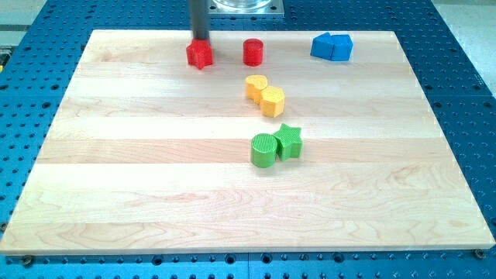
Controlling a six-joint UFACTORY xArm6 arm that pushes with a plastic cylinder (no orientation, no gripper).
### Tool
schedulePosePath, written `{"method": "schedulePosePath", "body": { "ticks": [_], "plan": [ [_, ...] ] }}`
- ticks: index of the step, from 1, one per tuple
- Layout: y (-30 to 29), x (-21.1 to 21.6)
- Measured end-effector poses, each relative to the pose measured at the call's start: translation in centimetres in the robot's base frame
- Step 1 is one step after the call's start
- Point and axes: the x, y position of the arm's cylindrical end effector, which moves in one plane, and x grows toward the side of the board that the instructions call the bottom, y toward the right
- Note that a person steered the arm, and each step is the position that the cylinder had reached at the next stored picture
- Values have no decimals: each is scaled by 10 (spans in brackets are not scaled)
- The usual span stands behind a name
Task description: Push the red circle into the red star
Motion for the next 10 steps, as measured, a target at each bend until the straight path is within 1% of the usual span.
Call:
{"method": "schedulePosePath", "body": {
  "ticks": [1,2,3,4,5,6,7,10],
  "plan": [
    [55,-35],
    [126,-49],
    [147,-27],
    [138,5],
    [101,35],
    [67,45],
    [70,99],
    [28,88]
  ]
}}
